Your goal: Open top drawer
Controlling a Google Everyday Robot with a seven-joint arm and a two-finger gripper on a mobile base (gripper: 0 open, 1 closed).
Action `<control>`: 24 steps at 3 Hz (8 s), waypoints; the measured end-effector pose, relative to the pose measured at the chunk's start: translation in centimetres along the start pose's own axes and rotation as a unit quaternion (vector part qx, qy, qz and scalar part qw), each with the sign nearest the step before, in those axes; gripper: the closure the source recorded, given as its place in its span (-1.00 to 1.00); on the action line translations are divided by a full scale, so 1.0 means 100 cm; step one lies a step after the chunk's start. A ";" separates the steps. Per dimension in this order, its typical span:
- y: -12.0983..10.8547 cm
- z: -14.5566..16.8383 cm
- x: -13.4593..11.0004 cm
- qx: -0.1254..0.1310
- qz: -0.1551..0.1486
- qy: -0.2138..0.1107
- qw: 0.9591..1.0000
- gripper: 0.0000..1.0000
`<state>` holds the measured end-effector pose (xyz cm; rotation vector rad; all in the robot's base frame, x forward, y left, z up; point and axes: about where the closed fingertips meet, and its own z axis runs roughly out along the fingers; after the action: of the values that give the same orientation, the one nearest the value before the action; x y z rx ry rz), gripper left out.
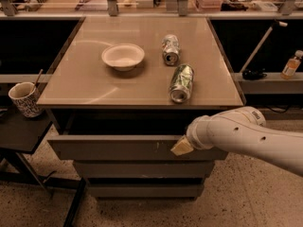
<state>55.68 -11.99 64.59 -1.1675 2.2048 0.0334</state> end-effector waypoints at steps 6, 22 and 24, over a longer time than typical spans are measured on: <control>0.027 -0.016 0.015 -0.011 0.006 -0.006 1.000 1.00; 0.091 -0.060 0.052 -0.019 0.017 -0.014 1.000 1.00; 0.103 -0.066 0.055 -0.022 0.018 -0.018 0.999 1.00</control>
Offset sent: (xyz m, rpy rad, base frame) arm -0.4610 0.0232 -0.0956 0.1372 0.0384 -0.1211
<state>42.29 -11.73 64.16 -1.1427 2.2027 0.1190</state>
